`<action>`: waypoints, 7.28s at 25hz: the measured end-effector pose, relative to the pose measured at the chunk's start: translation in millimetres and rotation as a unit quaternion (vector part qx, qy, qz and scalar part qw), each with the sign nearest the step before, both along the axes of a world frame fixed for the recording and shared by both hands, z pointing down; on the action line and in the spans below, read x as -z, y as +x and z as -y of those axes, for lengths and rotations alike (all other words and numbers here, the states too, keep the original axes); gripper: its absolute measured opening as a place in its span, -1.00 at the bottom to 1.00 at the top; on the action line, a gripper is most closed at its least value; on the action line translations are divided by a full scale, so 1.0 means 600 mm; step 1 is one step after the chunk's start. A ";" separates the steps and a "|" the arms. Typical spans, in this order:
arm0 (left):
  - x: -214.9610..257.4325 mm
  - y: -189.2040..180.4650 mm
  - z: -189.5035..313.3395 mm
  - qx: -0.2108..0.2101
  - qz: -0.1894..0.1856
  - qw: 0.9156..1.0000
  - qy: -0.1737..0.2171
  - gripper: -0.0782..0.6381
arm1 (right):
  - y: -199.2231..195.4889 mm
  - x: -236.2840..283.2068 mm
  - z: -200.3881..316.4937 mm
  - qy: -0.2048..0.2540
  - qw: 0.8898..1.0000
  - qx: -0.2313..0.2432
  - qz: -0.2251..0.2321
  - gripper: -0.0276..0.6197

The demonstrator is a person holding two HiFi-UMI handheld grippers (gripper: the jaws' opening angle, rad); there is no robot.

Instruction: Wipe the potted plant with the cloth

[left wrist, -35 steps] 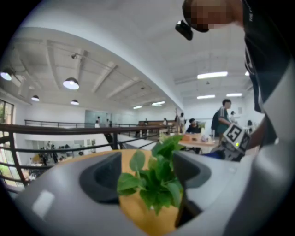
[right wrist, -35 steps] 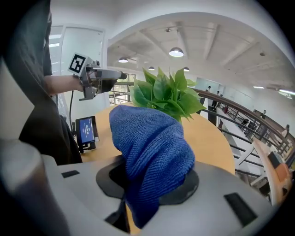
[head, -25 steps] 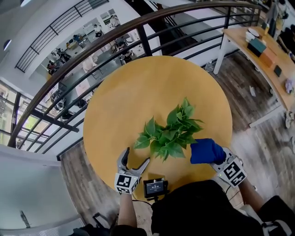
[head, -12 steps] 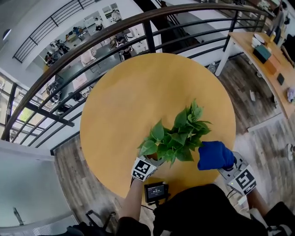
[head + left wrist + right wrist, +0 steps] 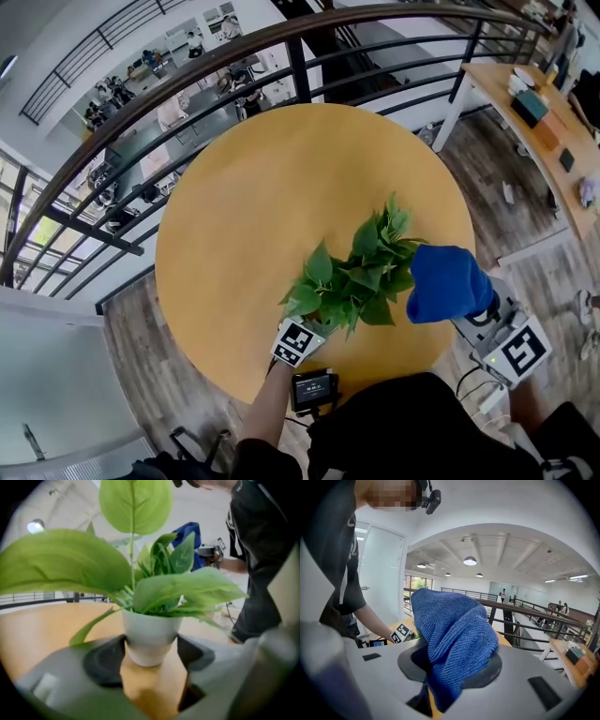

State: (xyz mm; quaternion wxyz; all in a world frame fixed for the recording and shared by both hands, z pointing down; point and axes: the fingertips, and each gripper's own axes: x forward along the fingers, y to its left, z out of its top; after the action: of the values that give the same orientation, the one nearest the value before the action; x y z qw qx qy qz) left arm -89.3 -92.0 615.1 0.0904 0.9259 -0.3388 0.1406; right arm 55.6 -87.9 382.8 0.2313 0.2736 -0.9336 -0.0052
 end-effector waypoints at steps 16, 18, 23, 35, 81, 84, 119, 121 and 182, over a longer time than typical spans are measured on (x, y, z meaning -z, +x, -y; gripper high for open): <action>-0.001 0.000 0.004 0.003 0.002 1.000 -0.003 0.15 | 0.078 -0.231 -0.018 -0.144 0.981 -0.076 -0.105 -0.50; -0.001 0.001 0.003 0.003 0.002 1.000 -0.002 0.15 | 0.094 -0.257 -0.026 -0.159 0.977 -0.082 -0.119 -0.50; -0.002 0.002 0.003 0.003 -0.001 1.000 0.003 0.15 | 0.134 -0.315 -0.042 -0.189 0.961 -0.101 -0.173 -0.50; -0.003 0.000 0.004 0.004 0.004 1.000 -0.005 0.16 | 0.002 -0.026 -0.009 -0.019 0.997 -0.002 0.070 -0.50; -0.007 -0.003 0.007 0.004 0.007 1.000 -0.002 0.16 | 0.158 -0.353 -0.069 -0.213 0.939 -0.012 -0.268 -0.50; -0.010 -0.003 0.005 0.005 0.007 1.000 -0.002 0.16 | 0.199 -0.246 0.010 -0.149 0.964 -0.094 -0.197 -0.50; -0.008 -0.005 0.004 0.006 0.010 1.000 -0.005 0.16 | 0.004 -0.056 0.102 0.000 0.997 -0.053 -0.061 -0.50; -0.008 -0.002 0.003 0.005 0.009 1.000 -0.005 0.16 | -0.006 -0.102 0.097 -0.036 0.995 -0.047 -0.078 -0.50; -0.025 -0.007 0.008 0.015 0.020 1.000 -0.012 0.14 | 0.018 -0.263 -0.004 -0.067 0.980 -0.001 -0.190 -0.50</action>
State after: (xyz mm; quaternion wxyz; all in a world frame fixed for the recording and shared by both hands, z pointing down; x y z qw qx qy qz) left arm -93.8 -97.0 630.3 0.0964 0.9167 -0.3524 0.1618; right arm 66.3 -85.3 540.6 0.4219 0.2527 -0.8707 0.0061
